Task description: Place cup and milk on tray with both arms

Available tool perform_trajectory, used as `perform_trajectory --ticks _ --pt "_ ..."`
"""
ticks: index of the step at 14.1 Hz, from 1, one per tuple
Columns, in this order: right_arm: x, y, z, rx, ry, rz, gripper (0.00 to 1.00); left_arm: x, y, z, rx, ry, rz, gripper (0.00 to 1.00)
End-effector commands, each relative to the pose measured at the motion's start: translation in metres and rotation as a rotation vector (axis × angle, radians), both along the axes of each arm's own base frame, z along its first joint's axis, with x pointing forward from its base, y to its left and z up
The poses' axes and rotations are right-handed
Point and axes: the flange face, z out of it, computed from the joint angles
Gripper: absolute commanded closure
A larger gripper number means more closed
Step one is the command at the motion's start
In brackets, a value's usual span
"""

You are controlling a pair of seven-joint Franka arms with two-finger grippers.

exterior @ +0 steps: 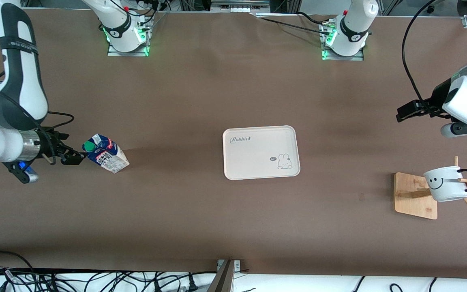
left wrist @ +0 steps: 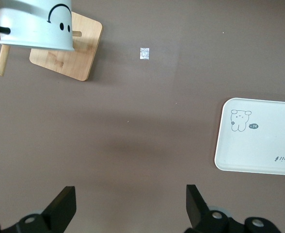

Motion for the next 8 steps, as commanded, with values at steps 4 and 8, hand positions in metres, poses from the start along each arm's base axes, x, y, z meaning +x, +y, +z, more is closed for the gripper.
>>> perform_trajectory --ticks 4,8 --pt "0.005 0.013 -0.017 0.014 -0.013 -0.013 0.0 0.0 0.002 0.004 0.003 -0.008 0.007 0.0" --pt "0.006 0.012 -0.024 0.055 -0.001 -0.04 0.0 0.0 0.002 0.004 0.003 -0.008 0.007 0.0"
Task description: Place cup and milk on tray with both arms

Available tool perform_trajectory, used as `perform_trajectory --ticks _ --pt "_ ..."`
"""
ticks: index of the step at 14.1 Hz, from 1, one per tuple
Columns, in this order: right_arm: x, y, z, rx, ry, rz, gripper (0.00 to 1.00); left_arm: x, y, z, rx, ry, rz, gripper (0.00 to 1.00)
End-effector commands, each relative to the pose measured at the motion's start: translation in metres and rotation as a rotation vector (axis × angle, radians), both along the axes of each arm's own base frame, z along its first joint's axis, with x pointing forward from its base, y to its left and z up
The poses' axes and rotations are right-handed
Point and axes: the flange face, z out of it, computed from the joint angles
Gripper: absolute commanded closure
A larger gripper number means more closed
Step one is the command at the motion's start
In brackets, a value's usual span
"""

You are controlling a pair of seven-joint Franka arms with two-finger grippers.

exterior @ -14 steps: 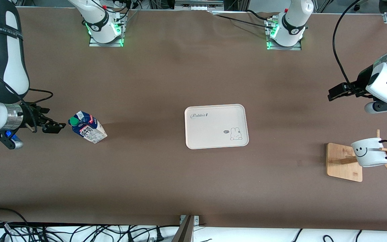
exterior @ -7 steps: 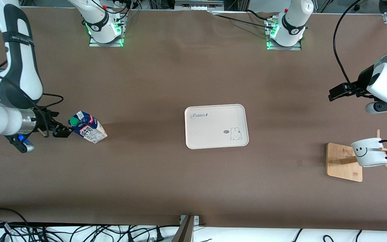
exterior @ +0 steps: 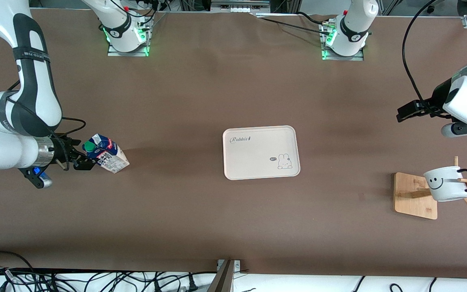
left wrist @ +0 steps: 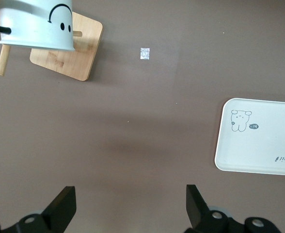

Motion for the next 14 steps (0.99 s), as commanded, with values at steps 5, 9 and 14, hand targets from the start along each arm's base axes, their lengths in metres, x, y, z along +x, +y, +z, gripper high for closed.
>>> perform_trajectory --ticks 5,9,14 --pt "-0.003 -0.008 -0.017 0.012 0.038 -0.03 0.0 0.0 0.001 0.004 0.003 -0.008 0.006 0.0" --pt "-0.009 -0.022 -0.025 0.018 0.067 -0.037 0.0 0.0 0.002 0.004 0.003 -0.008 0.008 0.0" --pt "-0.013 -0.025 -0.024 0.024 0.1 -0.033 0.0 0.001 0.002 0.003 0.003 -0.007 0.008 0.0"
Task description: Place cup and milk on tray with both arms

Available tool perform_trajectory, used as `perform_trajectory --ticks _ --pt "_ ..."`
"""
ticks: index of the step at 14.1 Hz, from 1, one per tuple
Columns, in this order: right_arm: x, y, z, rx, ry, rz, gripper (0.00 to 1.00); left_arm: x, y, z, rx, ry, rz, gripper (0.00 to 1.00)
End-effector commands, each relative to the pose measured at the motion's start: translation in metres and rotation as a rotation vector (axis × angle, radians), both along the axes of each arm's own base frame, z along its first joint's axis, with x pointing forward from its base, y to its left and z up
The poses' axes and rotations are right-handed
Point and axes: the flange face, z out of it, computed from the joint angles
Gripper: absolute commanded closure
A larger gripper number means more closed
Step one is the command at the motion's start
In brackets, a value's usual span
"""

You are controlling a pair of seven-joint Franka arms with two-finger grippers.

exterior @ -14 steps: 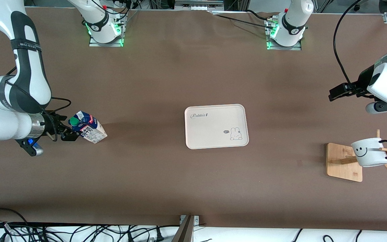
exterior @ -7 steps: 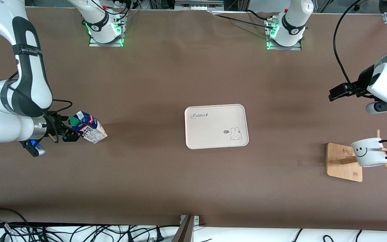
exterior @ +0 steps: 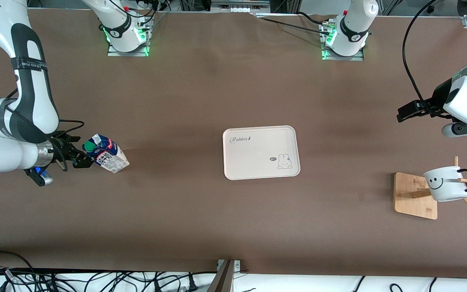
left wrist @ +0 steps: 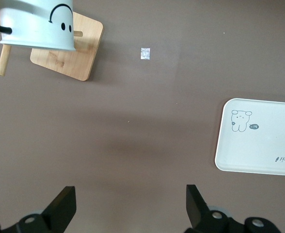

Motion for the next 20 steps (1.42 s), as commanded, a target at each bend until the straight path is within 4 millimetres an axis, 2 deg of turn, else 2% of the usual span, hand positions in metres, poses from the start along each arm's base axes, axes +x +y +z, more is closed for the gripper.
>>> perform_trajectory --ticks 1,5,10,14,15,16,17,20 --pt "-0.005 0.0 0.004 0.024 0.013 -0.001 0.0 0.001 0.0 0.003 0.003 -0.008 0.005 0.0" --pt "-0.007 0.003 0.002 0.025 0.033 0.007 0.0 0.001 0.0 0.003 0.006 -0.007 0.003 0.0" --pt "-0.01 0.007 0.001 0.029 0.054 0.014 0.0 0.006 0.011 -0.005 0.034 -0.008 0.014 0.0" --pt "-0.011 0.006 0.001 0.031 0.063 0.015 0.0 0.009 0.014 -0.005 0.063 -0.091 0.004 0.0" --pt "-0.011 0.006 0.001 0.031 0.064 0.016 0.0 0.005 0.016 -0.01 0.072 -0.148 0.0 0.0" --pt "-0.011 0.006 0.001 0.031 0.064 0.016 0.0 -0.002 0.021 -0.024 0.07 -0.204 0.007 0.0" --pt "-0.012 0.006 0.001 0.031 0.069 0.016 0.0 -0.011 0.034 -0.032 0.07 -0.259 0.025 0.0" --pt "-0.013 0.005 -0.001 0.031 0.076 0.016 0.0 -0.028 0.047 -0.061 0.07 -0.332 0.043 0.0"
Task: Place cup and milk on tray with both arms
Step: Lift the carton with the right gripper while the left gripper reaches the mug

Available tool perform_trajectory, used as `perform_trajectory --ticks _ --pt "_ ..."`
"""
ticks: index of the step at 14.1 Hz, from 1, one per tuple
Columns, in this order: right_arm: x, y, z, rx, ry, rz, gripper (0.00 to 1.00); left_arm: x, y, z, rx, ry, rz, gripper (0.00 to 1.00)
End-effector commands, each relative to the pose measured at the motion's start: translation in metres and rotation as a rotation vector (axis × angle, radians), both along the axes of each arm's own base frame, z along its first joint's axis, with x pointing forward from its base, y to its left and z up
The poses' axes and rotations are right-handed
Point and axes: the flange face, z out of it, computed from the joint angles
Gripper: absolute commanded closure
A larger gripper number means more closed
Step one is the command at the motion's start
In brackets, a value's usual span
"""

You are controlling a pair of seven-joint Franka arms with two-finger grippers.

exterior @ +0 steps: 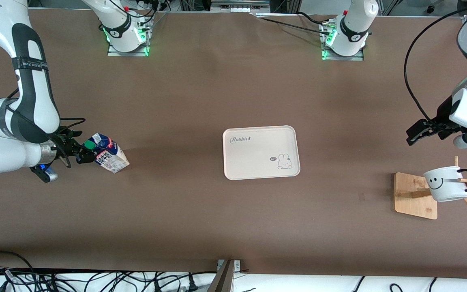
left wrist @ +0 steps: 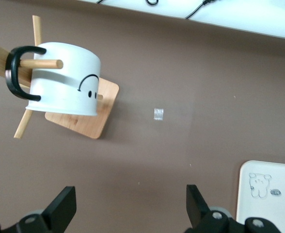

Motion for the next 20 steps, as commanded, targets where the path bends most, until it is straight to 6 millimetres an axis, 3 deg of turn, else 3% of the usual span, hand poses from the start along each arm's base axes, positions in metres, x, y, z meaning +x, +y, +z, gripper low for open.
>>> perform_trajectory --ticks 1,4,10,13,14,15,16,20 --pt "-0.004 0.0 0.002 0.021 0.008 0.001 0.0 -0.036 0.012 -0.021 0.016 -0.073 0.009 0.0" --pt "-0.003 0.001 -0.01 0.028 0.018 0.02 0.0 -0.057 0.017 -0.055 0.016 -0.191 0.009 0.0" --pt "0.002 0.02 -0.023 0.03 0.005 0.042 0.03 -0.074 0.023 -0.092 0.072 -0.298 -0.042 0.0" --pt "0.005 0.041 -0.016 0.033 -0.011 0.081 0.79 -0.069 0.031 -0.117 0.079 -0.332 -0.046 0.0" --pt "0.004 0.056 -0.014 0.026 -0.012 0.1 0.84 -0.067 0.034 -0.124 0.084 -0.35 -0.051 0.0" --pt "0.005 0.064 -0.012 0.022 -0.016 0.11 0.96 -0.065 0.039 -0.129 0.097 -0.361 -0.062 0.0" --pt "0.005 0.069 -0.011 0.022 -0.019 0.117 1.0 -0.064 0.044 -0.133 0.104 -0.356 -0.063 0.0" --pt "0.006 0.07 -0.005 0.026 -0.028 0.125 1.0 -0.053 0.053 -0.132 0.109 -0.361 -0.048 0.0"
